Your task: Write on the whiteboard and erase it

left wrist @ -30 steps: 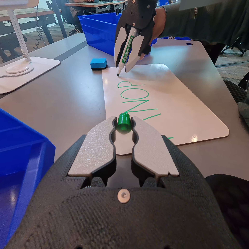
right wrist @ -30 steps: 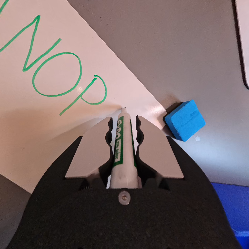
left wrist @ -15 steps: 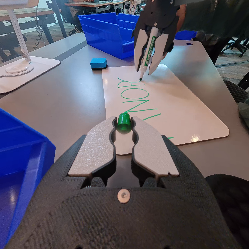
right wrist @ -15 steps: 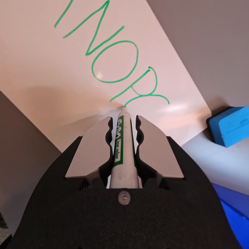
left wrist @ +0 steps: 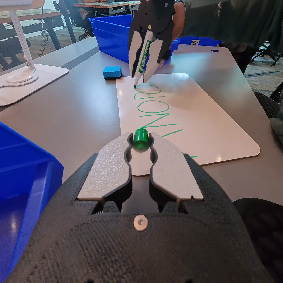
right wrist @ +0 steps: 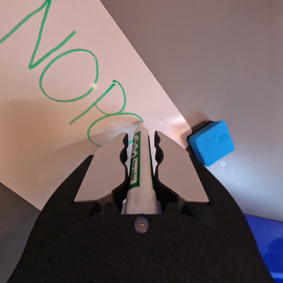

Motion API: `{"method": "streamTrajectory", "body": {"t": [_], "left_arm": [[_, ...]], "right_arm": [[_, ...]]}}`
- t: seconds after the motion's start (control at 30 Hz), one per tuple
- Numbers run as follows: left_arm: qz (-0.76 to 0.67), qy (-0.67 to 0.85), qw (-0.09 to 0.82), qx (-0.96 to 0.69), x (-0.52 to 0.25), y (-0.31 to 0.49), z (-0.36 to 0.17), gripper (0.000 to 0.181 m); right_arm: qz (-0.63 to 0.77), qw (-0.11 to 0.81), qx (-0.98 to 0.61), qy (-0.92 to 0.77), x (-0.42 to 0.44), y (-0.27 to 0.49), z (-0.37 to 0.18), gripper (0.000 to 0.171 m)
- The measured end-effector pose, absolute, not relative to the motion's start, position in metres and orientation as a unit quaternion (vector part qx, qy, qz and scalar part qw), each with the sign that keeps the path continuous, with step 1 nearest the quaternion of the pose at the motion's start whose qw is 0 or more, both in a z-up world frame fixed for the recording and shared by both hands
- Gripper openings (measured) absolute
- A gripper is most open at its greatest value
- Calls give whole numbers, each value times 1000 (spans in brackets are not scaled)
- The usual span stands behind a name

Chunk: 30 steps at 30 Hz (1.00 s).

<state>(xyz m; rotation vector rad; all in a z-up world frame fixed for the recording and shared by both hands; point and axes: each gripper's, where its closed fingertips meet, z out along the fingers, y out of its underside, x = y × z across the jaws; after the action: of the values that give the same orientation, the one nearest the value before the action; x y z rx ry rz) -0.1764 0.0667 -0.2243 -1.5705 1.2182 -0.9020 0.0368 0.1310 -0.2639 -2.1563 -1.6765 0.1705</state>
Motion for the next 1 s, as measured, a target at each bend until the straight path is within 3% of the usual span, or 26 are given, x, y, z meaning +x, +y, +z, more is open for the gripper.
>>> {"method": "streamTrajectory", "body": {"t": [0.77,1.0], "left_arm": [[-367,492,463,-640,-177,67,-224,20],[-366,490,465,-640,-178,68,-224,20]], "right_arm": [[57,162,-763,-623,63,75,-263,33],[50,208,-768,-604,58,104,-255,34]]}}
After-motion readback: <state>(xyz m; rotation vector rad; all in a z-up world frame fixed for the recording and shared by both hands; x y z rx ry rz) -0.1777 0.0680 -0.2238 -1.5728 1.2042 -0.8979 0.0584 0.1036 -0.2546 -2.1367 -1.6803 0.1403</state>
